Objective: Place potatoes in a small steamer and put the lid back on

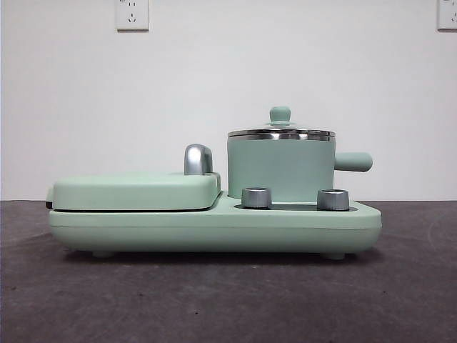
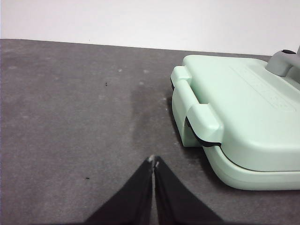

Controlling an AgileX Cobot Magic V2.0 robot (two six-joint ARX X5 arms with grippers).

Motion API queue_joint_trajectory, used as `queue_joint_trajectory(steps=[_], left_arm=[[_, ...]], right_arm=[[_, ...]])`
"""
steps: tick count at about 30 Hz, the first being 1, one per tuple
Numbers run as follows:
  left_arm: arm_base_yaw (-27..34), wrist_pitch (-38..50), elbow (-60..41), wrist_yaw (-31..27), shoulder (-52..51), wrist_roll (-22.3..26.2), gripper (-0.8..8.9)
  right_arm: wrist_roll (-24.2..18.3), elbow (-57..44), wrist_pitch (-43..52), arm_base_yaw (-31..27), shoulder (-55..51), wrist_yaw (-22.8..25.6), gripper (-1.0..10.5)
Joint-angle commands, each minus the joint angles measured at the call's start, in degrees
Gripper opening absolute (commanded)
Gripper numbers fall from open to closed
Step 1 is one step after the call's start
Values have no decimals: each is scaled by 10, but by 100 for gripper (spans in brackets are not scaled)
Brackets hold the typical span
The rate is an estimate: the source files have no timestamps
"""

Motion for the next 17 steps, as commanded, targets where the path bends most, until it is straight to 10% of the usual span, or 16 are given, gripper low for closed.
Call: queue_joint_trajectory(steps=[1,8,17], left_arm=[[0,-5,-10,0,-1,-3,6],[0,-5,-10,0,-1,-3,6],[0,-5,-10,0,-1,-3,6]], right_arm=[[-4,6,6,4,2,0,19],[-5,1,11,-9,-7,0,19],[-40,-202,212,-201,-117,40,19]])
